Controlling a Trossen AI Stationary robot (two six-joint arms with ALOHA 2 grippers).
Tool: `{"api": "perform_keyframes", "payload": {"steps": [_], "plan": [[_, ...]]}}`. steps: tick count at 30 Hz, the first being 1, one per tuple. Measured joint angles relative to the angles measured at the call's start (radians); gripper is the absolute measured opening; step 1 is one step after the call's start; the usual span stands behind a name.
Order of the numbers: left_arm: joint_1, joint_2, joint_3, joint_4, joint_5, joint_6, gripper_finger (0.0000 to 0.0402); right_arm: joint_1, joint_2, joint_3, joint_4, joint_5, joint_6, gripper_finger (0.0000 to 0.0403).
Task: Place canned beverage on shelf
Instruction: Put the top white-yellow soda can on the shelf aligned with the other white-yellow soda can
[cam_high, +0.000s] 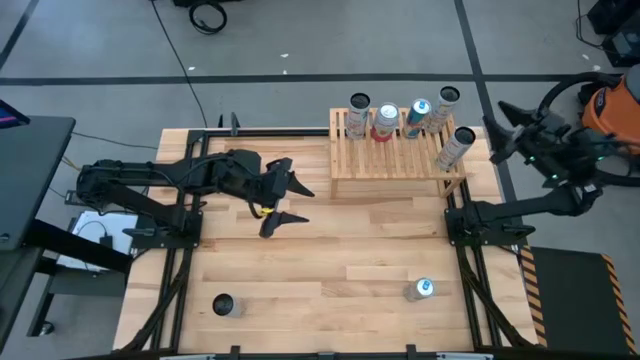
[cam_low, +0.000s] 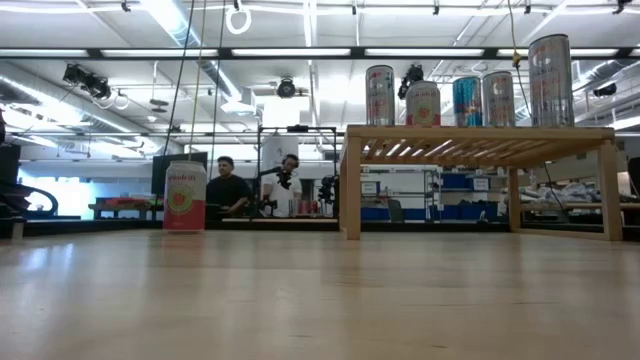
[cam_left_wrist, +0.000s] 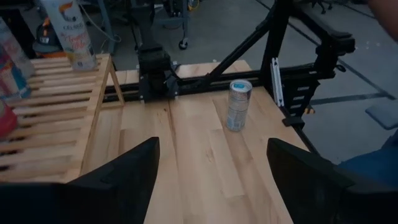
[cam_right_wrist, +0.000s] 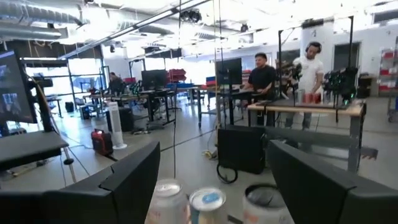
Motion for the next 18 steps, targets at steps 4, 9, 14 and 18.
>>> {"api": "perform_keyframes", "payload": {"steps": [4,9,14,18], "plan": [[0.007,-0.001,0.000,-0.033,0.001,-0.024,0.0300,0.002,0.057,0.120,-0.079,0.000,-0.010,0.0300],[0.020,-0.001,0.000,-0.118,0.000,-0.048,0.0300,0.002,0.149,0.283,-0.311,-0.010,0.037,0.0299],[0.026,-0.001,-0.001,-0.134,0.001,-0.048,0.0300,0.002,0.231,0.412,-0.495,-0.112,0.091,0.0298],[0.026,-0.001,-0.001,-0.132,0.001,-0.048,0.0300,0.002,0.274,0.465,-0.612,-0.171,0.160,0.0297]]}}
